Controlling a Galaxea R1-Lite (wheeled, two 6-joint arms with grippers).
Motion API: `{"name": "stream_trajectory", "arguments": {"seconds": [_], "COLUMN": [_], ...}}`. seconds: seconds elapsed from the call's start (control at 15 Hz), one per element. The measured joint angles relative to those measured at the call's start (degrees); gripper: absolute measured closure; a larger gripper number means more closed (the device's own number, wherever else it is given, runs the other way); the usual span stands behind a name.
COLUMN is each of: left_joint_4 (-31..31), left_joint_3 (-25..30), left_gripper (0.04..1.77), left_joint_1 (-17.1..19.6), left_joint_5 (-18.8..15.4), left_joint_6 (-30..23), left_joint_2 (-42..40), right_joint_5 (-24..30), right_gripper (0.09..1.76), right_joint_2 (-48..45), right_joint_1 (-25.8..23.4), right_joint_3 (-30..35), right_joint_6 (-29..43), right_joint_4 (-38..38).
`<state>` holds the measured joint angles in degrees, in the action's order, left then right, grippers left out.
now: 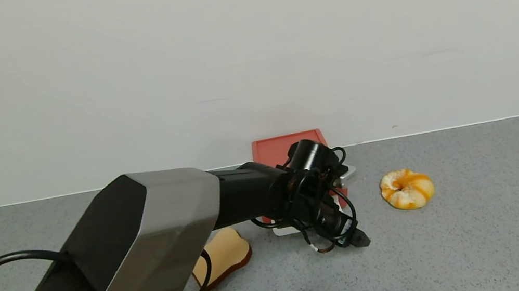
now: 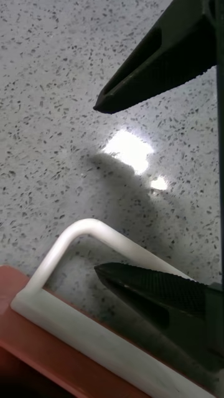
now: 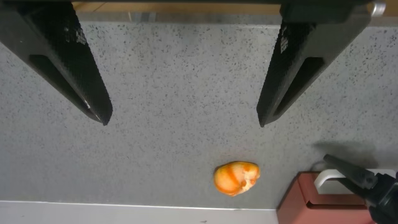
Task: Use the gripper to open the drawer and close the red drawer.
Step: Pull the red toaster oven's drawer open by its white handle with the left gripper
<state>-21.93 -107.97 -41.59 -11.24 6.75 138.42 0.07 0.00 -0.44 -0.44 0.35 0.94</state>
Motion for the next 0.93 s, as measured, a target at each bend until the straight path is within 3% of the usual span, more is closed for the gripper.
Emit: {"name": "stream_trajectory", "arguments": {"seconds": [0.93], "left_joint_4": [-1.05], "left_joint_3": [7.97], "left_gripper": [0.09], "left_joint_1": [-3.85], "left_joint_5": [0.20], "left_joint_6": [-5.00], "left_joint_2": [-4.91], "right_joint_5": [0.00], "right_gripper": [0.14], "right_joint_2": [0.00], "right_joint_1": [0.00], "right_joint_3": [0.00], "right_joint_6": [-0.02], "right_joint_4": [0.02]}}
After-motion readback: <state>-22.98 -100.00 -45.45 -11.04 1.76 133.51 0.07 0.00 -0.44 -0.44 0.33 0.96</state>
